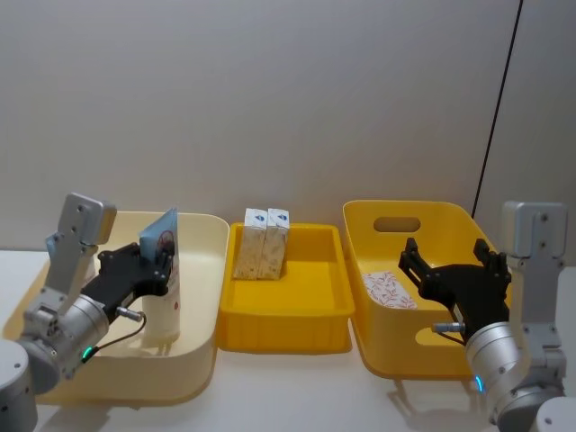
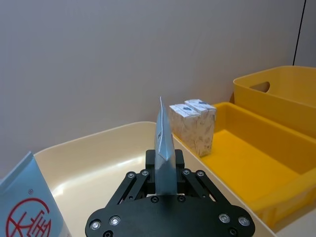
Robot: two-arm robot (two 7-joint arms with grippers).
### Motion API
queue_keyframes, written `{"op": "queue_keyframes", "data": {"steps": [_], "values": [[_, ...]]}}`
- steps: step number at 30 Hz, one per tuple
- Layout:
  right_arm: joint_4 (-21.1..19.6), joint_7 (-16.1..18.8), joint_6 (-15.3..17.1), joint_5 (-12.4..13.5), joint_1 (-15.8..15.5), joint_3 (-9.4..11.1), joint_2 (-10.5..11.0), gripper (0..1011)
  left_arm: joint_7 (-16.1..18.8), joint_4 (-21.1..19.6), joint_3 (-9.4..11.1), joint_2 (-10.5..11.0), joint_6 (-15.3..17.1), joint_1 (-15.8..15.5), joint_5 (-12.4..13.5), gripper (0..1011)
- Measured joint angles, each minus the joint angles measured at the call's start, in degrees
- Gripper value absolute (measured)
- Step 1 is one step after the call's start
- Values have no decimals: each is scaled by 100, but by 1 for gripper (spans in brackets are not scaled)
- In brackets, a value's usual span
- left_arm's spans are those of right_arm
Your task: Bimanual collaborative sorting of washing and personal care products
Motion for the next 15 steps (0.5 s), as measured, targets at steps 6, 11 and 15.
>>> {"op": "queue_keyframes", "data": {"steps": [6, 11, 15], "values": [[0, 0, 0, 0, 0, 0, 0, 1001, -1, -43, -63, -45, -157, -35, -8, 199], [0, 0, 0, 0, 0, 0, 0, 1001, -53, -73, -116, -88, -266, -78, -54, 199], [0, 0, 0, 0, 0, 0, 0, 1001, -121, -116, -163, -114, -349, -128, -101, 197]]}}
